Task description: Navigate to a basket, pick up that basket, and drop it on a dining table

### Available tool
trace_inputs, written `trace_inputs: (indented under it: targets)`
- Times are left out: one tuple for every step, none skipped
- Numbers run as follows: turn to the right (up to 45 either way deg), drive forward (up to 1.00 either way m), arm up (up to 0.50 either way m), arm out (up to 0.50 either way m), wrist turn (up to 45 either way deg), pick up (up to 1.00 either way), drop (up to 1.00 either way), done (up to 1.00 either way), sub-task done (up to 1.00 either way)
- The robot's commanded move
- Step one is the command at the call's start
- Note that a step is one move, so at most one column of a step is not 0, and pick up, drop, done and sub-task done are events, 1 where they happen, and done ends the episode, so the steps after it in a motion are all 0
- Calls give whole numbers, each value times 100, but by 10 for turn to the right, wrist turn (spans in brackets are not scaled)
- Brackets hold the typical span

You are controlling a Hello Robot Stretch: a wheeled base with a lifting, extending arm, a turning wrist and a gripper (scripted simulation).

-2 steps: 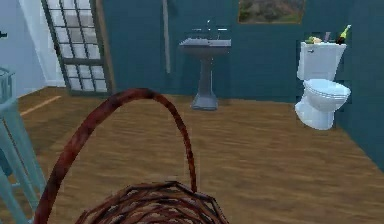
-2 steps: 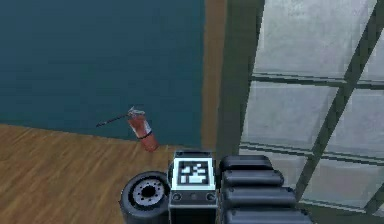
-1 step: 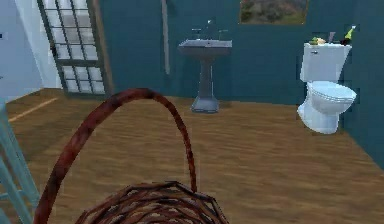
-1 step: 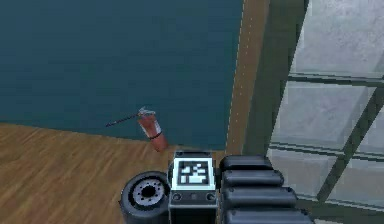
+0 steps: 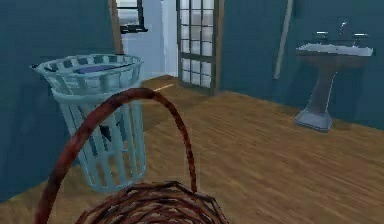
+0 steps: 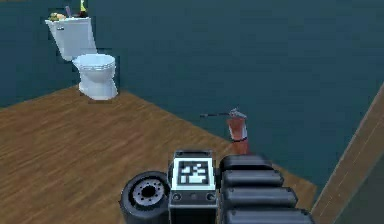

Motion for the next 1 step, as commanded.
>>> trace_inputs:
  targets:
    - [0, 100, 0, 0, 0, 0, 0, 0, 0]
